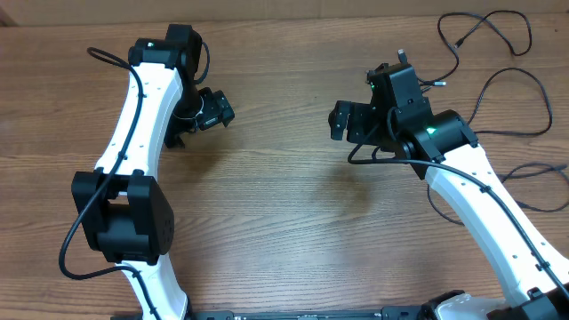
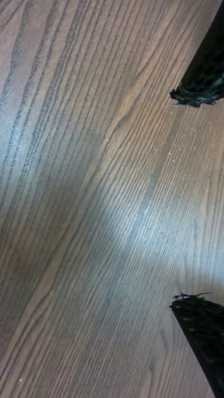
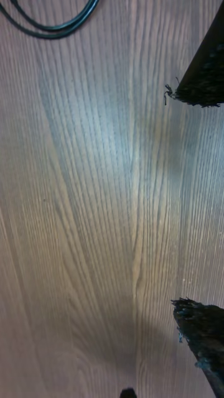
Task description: Untangle cables
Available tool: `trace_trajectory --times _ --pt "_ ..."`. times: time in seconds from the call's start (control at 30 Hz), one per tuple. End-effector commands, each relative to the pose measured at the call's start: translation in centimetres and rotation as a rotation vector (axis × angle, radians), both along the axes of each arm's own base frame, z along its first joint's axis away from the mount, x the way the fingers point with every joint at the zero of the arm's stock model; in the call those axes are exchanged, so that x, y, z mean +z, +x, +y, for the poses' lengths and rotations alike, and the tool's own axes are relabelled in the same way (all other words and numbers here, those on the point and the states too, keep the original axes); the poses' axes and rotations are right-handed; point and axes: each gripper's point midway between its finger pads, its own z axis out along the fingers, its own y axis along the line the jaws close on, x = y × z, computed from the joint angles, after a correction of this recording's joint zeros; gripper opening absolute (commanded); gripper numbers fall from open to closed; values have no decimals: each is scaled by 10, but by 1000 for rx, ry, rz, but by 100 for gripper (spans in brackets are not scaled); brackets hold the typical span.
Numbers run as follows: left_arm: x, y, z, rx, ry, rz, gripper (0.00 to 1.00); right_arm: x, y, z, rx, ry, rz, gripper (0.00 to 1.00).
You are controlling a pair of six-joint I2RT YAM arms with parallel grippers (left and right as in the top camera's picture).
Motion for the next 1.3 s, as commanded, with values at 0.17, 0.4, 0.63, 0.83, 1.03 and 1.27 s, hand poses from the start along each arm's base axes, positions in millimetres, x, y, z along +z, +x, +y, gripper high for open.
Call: trace_trajectory --times 0.17,0.4,0.63,0.83,1.03,1.27 --pt "16 5 2 -15 5 -52 100 2 4 -24 5 -138 -44 100" --pt "16 5 2 -15 5 -52 99 25 -1 -57 -73 -126 -83 100" --pt "16 5 2 -15 5 -52 100 26 -24 -102 -180 -76 -152 100" --pt "16 5 2 -15 5 -52 100 21 -46 -117 -183 -20 -329 100" --pt "16 5 2 -15 5 -52 99 15 -75 -131 -214 3 -534 100" --pt "16 5 2 -15 5 -52 100 -9 -102 -136 -223 32 -672 100"
